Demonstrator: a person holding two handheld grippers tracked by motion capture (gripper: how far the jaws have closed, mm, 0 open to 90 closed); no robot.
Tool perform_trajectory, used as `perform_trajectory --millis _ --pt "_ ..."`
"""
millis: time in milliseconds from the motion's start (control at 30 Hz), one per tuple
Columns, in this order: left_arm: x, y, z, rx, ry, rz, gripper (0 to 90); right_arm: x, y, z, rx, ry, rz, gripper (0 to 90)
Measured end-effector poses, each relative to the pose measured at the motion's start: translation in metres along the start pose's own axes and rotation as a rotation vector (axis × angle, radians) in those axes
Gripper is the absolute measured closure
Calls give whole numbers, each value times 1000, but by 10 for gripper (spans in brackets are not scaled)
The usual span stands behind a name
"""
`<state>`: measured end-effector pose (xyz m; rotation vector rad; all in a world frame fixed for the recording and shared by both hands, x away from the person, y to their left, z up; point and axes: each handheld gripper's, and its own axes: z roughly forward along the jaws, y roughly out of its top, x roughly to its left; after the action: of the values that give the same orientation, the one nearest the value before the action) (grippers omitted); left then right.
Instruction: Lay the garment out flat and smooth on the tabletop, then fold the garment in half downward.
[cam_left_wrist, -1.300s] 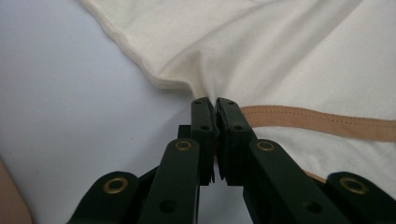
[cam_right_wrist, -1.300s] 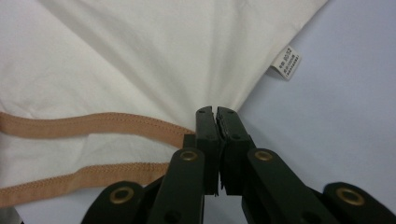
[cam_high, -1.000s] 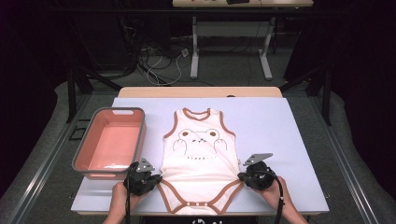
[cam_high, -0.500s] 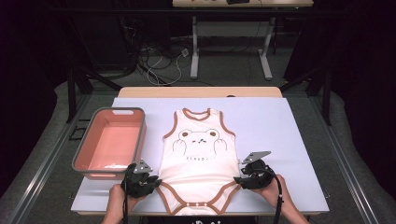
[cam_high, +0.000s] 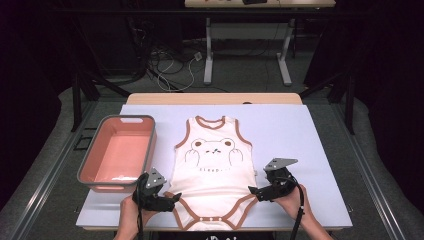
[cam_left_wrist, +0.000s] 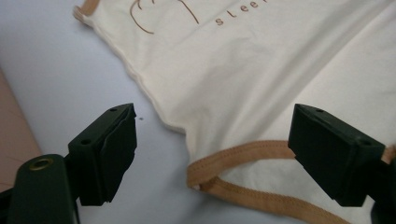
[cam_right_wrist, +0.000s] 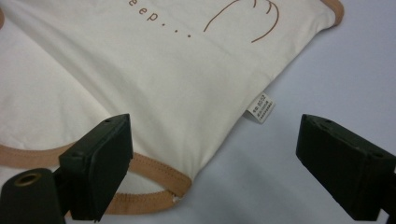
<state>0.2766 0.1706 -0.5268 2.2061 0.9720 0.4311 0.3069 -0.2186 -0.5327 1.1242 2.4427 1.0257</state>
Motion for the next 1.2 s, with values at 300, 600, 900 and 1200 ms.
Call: perform_trajectory --millis 300,600,900,1200 --pt "1 3 5 1 17 -16 112 -3 4 3 -42 -24 -4 61" --pt "3 12 15 -7 22 -7 98 -8 11 12 -47 -19 -10 48" --pt "7 25 27 -10 15 -26 27 -15 20 17 -58 -18 2 32" --pt "16 38 38 -13 8 -42 2 -20 31 25 -63 -31 -7 0"
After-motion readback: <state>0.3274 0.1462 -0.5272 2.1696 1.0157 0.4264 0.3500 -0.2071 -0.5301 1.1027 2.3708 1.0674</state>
